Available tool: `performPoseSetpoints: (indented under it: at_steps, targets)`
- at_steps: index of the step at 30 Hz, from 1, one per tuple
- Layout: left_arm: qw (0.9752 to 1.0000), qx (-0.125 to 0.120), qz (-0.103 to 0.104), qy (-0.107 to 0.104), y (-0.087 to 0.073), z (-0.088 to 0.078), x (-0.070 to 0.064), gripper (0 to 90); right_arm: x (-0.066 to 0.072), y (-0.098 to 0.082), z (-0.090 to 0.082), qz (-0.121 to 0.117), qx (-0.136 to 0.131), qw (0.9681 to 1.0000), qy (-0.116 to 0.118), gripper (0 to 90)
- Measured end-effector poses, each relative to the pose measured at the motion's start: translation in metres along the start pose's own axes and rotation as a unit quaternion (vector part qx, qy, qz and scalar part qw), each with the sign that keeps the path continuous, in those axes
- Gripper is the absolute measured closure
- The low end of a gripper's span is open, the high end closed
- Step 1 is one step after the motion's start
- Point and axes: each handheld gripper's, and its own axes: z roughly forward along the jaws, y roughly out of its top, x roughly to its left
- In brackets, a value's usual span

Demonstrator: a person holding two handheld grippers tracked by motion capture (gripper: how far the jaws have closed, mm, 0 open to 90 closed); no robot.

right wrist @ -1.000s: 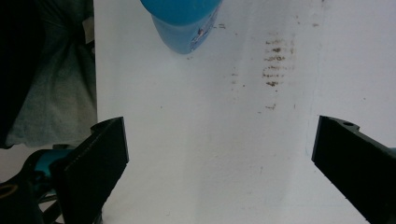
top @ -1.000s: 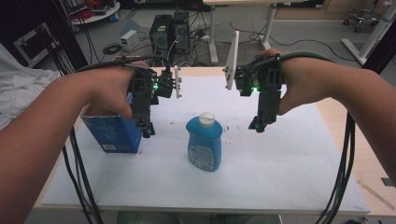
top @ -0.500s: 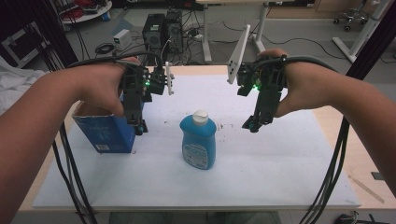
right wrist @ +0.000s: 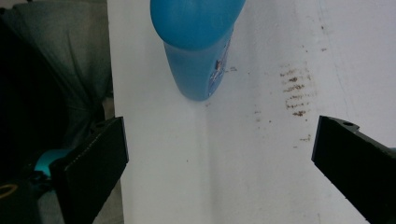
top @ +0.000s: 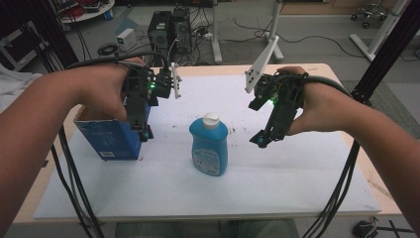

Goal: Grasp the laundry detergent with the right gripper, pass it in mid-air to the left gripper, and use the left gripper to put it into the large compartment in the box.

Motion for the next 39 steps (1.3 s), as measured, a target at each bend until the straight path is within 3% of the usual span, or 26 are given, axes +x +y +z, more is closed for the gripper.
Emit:
performPoseSetpoints:
  at_steps: [11, 25, 31, 38, 39]
  targets:
    - [1.0000, 0.000, 0.002, 0.000, -0.001, -0.001, -0.003, 1.8, -0.001, -0.015, 0.023, 0.035, -0.068, 0.9971, 0.001, 2.7]
    - [1.0000, -0.002, 0.004, 0.002, 0.001, 0.000, -0.005, 1.8, 0.008, -0.029, 0.054, 0.073, -0.102, 0.9921, 0.009, 2.7]
    - [1.0000, -0.001, 0.005, 0.005, 0.002, 0.000, -0.007, 1.8, 0.015, -0.033, 0.071, 0.093, -0.133, 0.9867, 0.011, 2.7]
    - [1.0000, -0.002, 0.007, 0.005, 0.001, 0.000, -0.008, 1.8, 0.018, -0.041, 0.089, 0.125, -0.185, 0.9748, 0.003, 2.7]
    - [1.0000, -0.002, 0.007, 0.005, 0.001, 0.000, -0.008, 1.8, 0.018, -0.041, 0.089, 0.125, -0.185, 0.9748, 0.003, 2.7]
